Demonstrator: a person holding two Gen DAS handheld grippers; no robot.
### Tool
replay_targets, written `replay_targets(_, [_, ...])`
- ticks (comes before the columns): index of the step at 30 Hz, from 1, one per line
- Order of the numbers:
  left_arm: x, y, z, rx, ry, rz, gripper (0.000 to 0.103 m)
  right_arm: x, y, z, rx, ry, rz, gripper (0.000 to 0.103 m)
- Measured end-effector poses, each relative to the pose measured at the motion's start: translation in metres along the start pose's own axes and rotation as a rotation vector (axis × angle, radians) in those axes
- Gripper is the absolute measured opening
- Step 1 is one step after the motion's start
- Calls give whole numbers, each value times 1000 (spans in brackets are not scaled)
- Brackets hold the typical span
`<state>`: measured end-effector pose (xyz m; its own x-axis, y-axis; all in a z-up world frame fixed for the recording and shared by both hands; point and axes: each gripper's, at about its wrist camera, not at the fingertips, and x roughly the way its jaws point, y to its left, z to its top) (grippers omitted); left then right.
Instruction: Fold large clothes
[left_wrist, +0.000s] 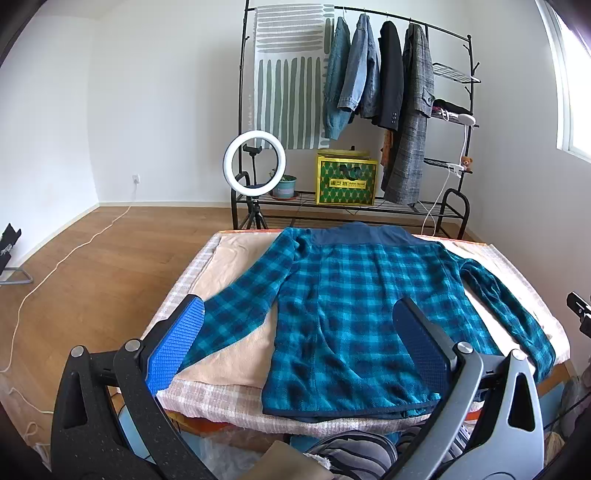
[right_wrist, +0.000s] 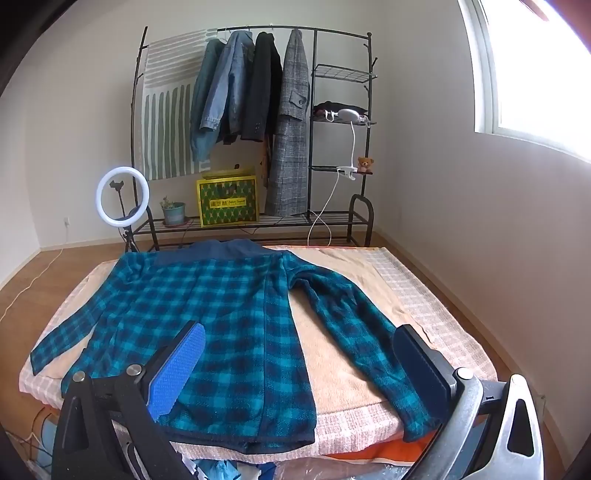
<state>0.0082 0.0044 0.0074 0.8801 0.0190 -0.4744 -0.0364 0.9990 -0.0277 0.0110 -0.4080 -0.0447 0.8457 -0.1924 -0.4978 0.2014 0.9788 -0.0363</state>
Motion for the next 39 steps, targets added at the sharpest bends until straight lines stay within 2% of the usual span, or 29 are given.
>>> replay_targets(24, [2, 0, -4, -3, 5, 0, 103, 1, 6, -9, -16, 0, -14, 103])
replay_targets(39, [3, 2, -3, -5, 7, -1, 103, 5, 27, -7, -50, -10, -1, 103])
